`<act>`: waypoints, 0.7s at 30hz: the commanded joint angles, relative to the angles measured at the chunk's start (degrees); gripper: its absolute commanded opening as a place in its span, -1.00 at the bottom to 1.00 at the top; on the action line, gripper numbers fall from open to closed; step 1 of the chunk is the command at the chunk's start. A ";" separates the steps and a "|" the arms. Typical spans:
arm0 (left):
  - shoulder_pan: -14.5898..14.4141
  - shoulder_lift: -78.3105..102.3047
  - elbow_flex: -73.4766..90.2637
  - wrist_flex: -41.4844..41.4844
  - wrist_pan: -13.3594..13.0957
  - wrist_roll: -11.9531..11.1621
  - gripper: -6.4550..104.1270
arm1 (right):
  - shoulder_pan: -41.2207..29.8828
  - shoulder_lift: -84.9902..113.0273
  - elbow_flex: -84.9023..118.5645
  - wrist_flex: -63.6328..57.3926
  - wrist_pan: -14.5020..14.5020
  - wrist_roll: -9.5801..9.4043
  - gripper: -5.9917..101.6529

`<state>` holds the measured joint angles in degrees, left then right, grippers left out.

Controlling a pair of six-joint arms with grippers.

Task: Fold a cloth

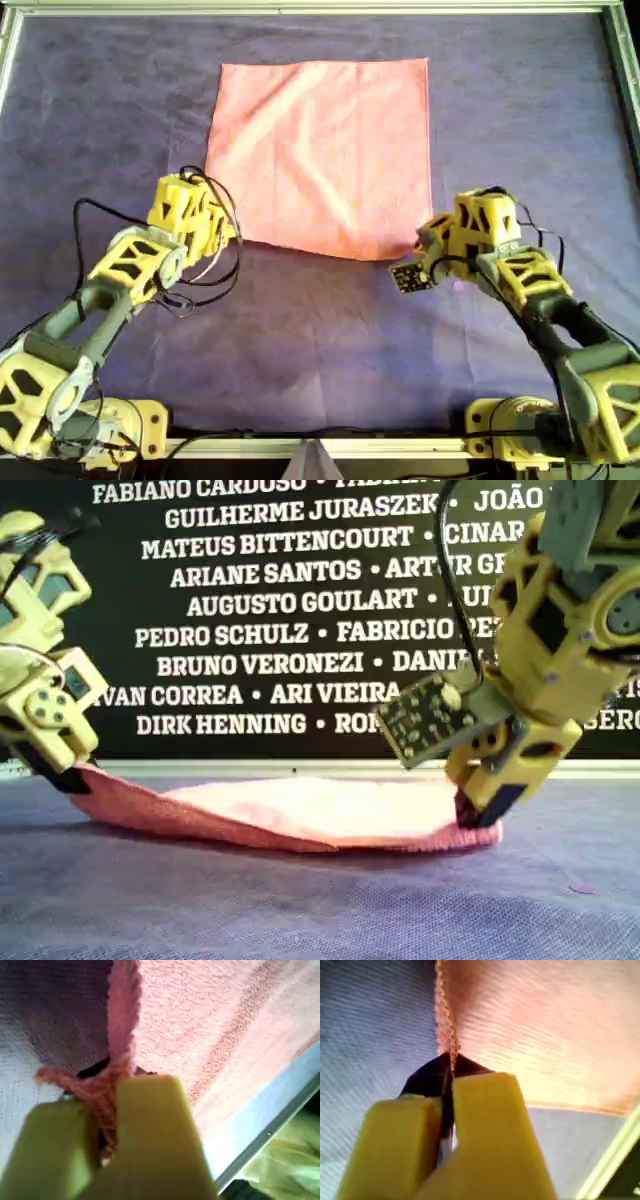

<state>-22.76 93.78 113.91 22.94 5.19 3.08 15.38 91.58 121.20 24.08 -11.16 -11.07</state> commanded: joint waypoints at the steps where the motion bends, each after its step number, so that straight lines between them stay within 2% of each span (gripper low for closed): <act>1: -1.41 3.87 0.09 0.00 0.26 0.35 -0.91 | -0.44 6.50 1.05 -1.67 -0.26 0.35 -0.92; 4: -1.41 3.87 2.46 0.09 0.26 0.35 -0.91 | -0.53 8.79 3.78 -1.67 -0.26 -0.09 -0.92; 11: -1.41 4.39 6.94 0.09 0.26 -0.53 -0.91 | -0.53 12.74 9.14 -1.67 -0.26 0.35 -0.92; 21: -1.49 11.07 13.18 0.09 0.26 -0.62 -0.90 | -0.35 19.78 16.44 -1.67 -0.26 0.44 -0.92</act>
<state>-23.20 100.72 127.71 22.94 5.89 2.72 15.38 107.40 138.08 24.08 -11.78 -11.07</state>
